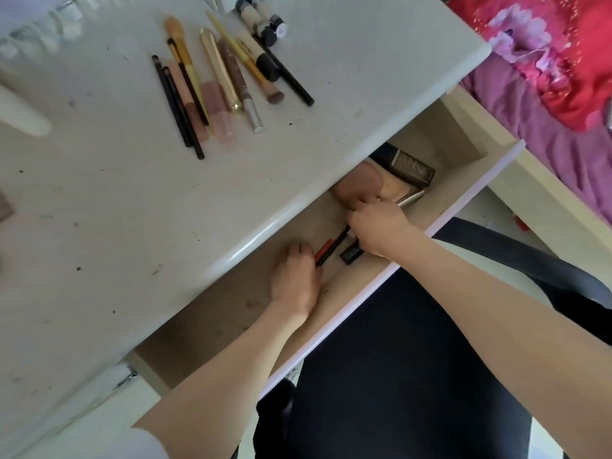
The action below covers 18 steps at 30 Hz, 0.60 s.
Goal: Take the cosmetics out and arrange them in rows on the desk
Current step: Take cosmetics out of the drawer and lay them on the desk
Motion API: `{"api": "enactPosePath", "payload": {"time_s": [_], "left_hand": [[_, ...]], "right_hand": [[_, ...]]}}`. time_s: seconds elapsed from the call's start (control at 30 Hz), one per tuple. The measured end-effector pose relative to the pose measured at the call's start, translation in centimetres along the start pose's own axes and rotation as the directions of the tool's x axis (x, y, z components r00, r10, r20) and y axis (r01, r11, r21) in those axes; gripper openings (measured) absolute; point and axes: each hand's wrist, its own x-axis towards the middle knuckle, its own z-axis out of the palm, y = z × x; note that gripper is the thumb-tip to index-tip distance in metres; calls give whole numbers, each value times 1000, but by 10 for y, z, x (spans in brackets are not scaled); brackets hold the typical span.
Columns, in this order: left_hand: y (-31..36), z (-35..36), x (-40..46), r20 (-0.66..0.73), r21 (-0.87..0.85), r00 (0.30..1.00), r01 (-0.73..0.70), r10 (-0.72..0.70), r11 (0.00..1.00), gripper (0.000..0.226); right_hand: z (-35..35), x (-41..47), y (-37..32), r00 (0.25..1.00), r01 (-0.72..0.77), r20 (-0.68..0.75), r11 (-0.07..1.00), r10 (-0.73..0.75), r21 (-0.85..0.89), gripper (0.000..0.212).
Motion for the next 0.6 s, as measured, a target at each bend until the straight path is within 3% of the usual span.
{"api": "enactPosePath", "payload": {"time_s": [0.13,0.27,0.43,0.6], "left_hand": [[-13,-4,-2,-17,177,1000,-2,5,984,20],[-20,-11,-6,86,247,995,-61,41,967,35],[-35,-19,-13,162,73,985,-71,59,995,17],[-57,-16,-28,289,-148,957,48,-3,988,29]], "right_hand": [[5,2,3,999,29,30,998,-28,-57,27],[5,2,3,992,71,106,995,-64,-69,27],[3,8,0,961,27,266,981,-79,193,29],[-6,13,-12,885,5,447,962,-131,272,30]]}}
